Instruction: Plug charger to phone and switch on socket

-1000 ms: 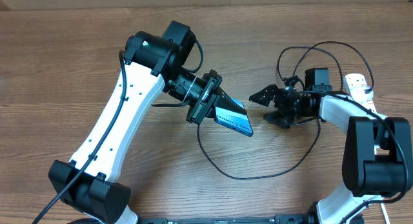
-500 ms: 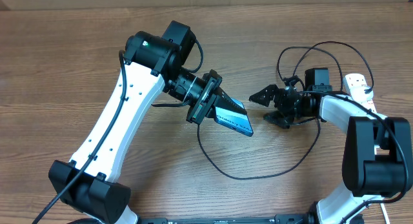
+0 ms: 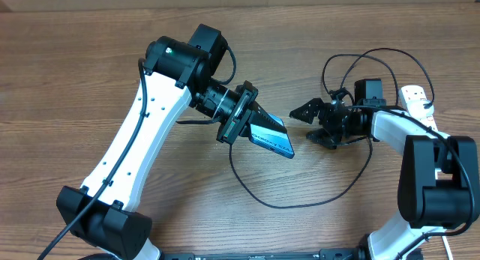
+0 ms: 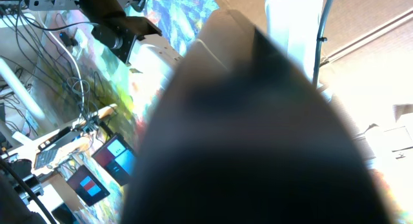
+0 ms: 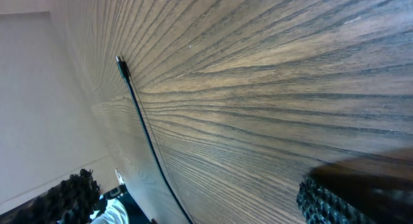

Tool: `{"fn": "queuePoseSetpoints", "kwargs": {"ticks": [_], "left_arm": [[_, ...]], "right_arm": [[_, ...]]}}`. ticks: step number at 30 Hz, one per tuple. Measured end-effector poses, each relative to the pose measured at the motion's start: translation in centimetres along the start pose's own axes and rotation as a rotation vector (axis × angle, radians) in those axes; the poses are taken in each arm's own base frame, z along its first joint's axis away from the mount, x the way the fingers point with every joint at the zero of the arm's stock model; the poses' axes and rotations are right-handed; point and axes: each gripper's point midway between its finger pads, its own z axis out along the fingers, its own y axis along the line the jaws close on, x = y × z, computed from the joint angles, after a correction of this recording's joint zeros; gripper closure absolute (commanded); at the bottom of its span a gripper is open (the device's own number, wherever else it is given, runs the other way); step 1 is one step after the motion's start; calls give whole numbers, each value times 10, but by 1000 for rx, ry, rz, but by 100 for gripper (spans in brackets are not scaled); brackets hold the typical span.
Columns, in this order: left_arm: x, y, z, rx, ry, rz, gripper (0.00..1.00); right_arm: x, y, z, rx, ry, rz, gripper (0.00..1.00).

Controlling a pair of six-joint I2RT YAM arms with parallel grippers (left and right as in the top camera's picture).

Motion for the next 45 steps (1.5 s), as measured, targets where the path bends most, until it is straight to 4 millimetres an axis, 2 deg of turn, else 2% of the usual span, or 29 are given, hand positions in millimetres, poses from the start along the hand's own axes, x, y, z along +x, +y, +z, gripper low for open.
{"fn": "queuePoseSetpoints", "kwargs": {"ticks": [45], "left_arm": [[1, 2, 0, -5, 3, -19, 96]], "right_arm": [[0, 0, 0, 0, 0, 0, 0]]}}
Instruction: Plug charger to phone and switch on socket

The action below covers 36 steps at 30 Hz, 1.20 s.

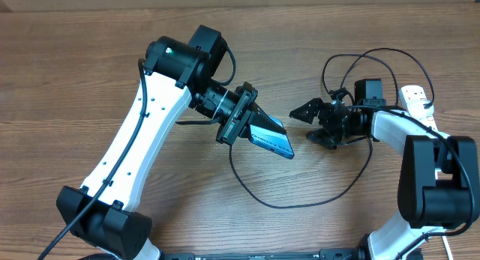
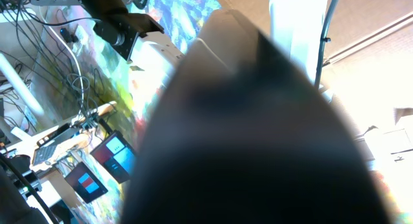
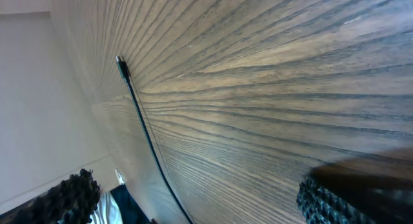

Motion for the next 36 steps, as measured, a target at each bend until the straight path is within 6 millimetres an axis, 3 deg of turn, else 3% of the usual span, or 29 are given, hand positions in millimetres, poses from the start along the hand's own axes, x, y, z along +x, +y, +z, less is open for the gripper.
{"fn": "queuePoseSetpoints", "kwargs": {"ticks": [29, 32, 36], "left_arm": [[1, 9, 0, -30, -11, -74, 96], [-9, 7, 0, -38, -54, -31, 96], [-36, 15, -5, -105, -202, 3, 96]], "right_arm": [[0, 0, 0, 0, 0, 1, 0], [0, 0, 0, 0, 1, 1, 0], [0, 0, 0, 0, 0, 0, 0]]}}
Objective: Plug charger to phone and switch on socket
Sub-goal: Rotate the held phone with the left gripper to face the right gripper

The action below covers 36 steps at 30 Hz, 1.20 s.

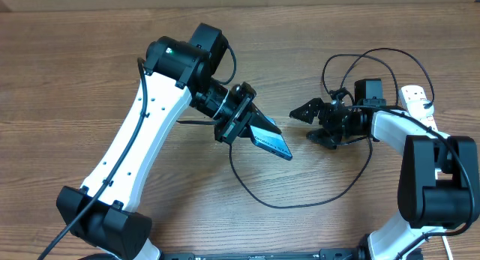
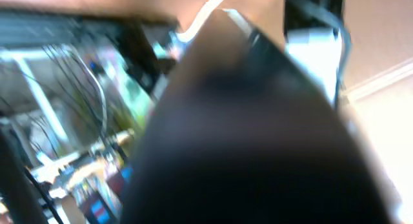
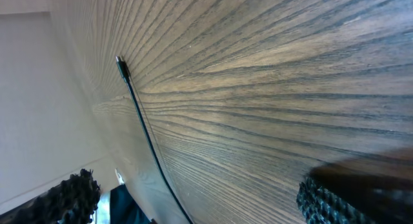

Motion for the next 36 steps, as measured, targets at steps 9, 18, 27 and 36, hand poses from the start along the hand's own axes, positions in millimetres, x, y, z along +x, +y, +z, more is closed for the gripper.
{"fn": "queuePoseSetpoints", "kwargs": {"ticks": [9, 18, 27, 36], "left_arm": [[-88, 51, -33, -307, -562, -76, 96], [-144, 62, -101, -475, -1052, -50, 96], [-208, 27, -75, -453, -946, 205, 96], [-216, 3, -25, -166, -415, 618, 96]], "right_arm": [[0, 0, 0, 0, 0, 0, 0], [0, 0, 0, 0, 0, 0, 0], [0, 0, 0, 0, 0, 0, 0], [-5, 1, 0, 1, -20, -18, 0]]}}
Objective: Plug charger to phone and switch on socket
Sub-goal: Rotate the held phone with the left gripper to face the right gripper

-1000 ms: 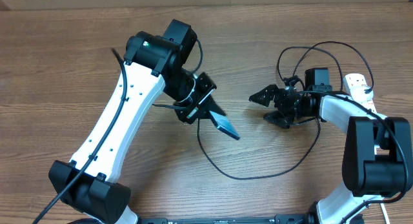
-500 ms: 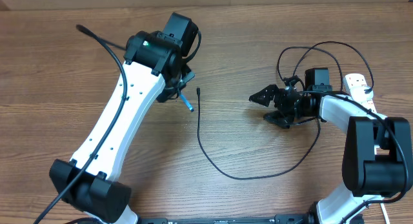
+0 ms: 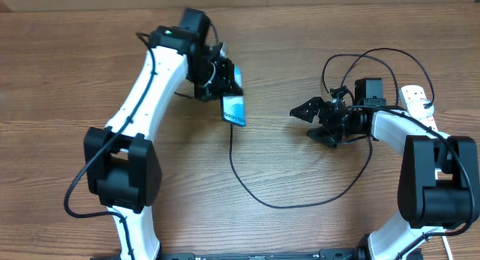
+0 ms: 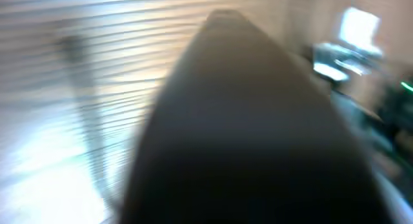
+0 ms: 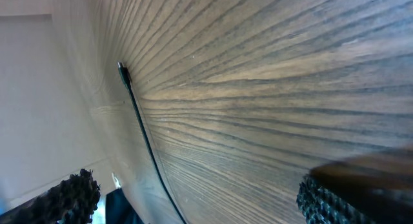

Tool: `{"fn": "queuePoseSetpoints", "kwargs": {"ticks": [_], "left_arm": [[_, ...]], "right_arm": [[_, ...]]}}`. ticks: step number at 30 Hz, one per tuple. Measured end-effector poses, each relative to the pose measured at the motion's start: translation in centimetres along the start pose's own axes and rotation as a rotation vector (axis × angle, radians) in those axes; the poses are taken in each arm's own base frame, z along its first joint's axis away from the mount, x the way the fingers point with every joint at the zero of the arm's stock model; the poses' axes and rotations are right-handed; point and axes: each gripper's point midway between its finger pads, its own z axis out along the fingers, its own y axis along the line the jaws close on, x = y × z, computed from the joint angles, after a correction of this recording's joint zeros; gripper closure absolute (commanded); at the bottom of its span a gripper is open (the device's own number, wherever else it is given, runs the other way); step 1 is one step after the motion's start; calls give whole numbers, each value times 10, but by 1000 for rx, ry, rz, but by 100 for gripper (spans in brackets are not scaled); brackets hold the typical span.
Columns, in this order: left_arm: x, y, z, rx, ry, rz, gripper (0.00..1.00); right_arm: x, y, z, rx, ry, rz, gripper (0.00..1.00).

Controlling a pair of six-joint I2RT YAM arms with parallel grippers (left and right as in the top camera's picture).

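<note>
My left gripper (image 3: 222,84) is shut on the phone (image 3: 235,110), whose blue screen faces up at the far left-centre of the table. In the left wrist view the phone (image 4: 245,133) is a dark blur filling the frame. The black charger cable (image 3: 251,191) starts just below the phone and loops across the table toward the right arm. Its plug tip (image 5: 121,70) lies bare on the wood. Whether it touches the phone cannot be told. My right gripper (image 3: 313,124) rests open and empty at mid-right, its ribbed fingers (image 5: 68,197) spread wide. The white socket strip (image 3: 415,100) lies at the far right.
More black cable (image 3: 367,58) loops behind the right arm toward the socket strip. The wooden table (image 3: 90,177) spreads to the left and front. The right arm's base (image 3: 431,185) stands at the near right.
My left arm has moved the phone from the table's middle up and to the left. The phone now points toward the near edge, just above the cable's end. The right arm has not moved.
My left gripper held the phone tilted at mid-table, pointing toward the open right gripper, at the first two moments. Then the phone was turned more edge-on in the same place. Now it is farther back and left, above the cable end.
</note>
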Motion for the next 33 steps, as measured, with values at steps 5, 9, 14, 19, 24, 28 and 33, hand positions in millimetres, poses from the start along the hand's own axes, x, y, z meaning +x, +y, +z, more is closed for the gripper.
{"fn": "queuePoseSetpoints", "kwargs": {"ticks": [5, 9, 14, 19, 24, 28, 33], "left_arm": [[6, -27, -18, 251, 43, 156, 96], [18, -31, -27, 326, 81, 196, 96], [27, -32, -33, 371, 97, 250, 96], [32, -37, -44, 449, 101, 276, 96], [15, -34, -64, 554, 3, 349, 96], [-6, -34, -80, 635, -109, 446, 96], [-16, -35, -83, 641, -152, 500, 96]], "right_arm": [[-5, 2, 0, -5, -17, -18, 22], [-5, -4, 2, 31, -24, -27, 71], [9, 6, 21, 63, 10, -104, 96], [25, 42, 53, 28, 25, -284, 86], [22, 68, 59, -55, -3, -385, 96], [22, 63, 60, -28, -3, -360, 96], [33, 47, 72, 105, -1, -356, 96]]}}
